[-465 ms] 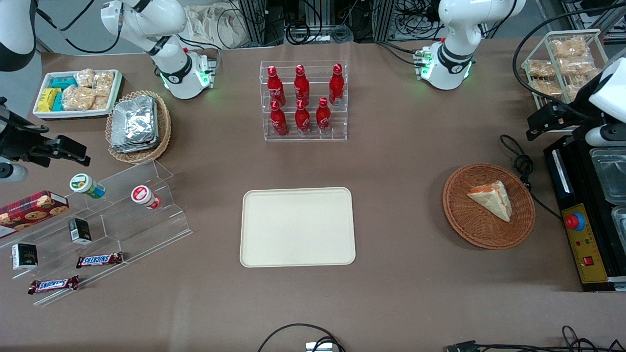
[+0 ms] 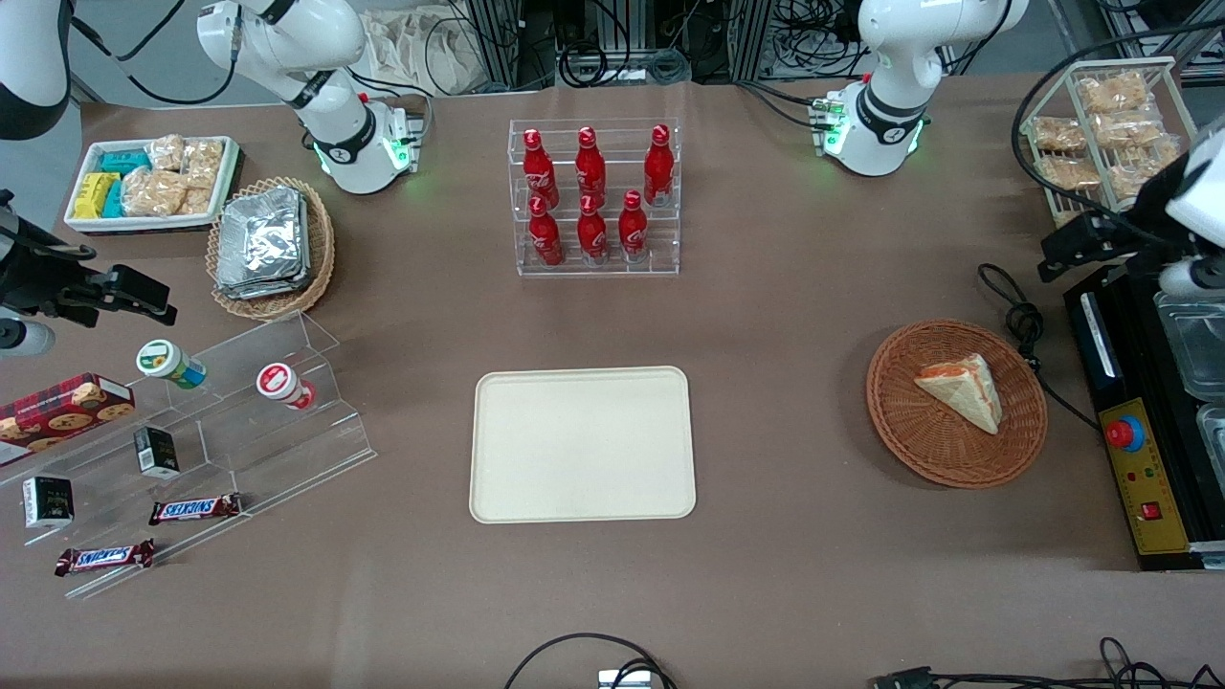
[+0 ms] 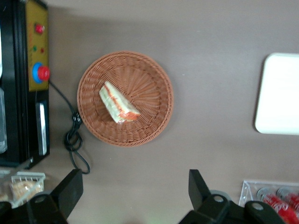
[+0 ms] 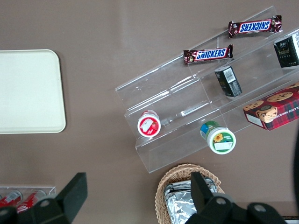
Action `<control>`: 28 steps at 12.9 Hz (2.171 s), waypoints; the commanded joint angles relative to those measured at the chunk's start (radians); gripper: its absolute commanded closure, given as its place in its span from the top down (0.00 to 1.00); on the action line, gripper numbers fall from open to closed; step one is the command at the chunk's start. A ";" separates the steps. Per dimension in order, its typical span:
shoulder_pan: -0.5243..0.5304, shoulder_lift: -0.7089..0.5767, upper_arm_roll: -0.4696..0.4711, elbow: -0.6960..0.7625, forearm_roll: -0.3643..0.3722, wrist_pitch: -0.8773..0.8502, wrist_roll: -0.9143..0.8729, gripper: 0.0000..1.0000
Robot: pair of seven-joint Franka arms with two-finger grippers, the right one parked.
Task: Place sandwich from basket to tray
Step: 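Move the left gripper over the wicker basket toward the wrapped sandwich, then lower the left gripper and grasp the wrapped sandwich in the basket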
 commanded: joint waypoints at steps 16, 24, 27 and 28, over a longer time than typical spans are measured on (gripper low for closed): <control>0.150 -0.034 -0.004 -0.702 0.035 0.734 -0.471 1.00; 0.130 0.081 -0.012 -0.788 0.035 0.960 -0.655 1.00; 0.101 0.139 -0.012 -0.796 0.035 1.027 -0.696 1.00; 0.098 0.153 -0.012 -0.802 0.035 1.047 -0.701 1.00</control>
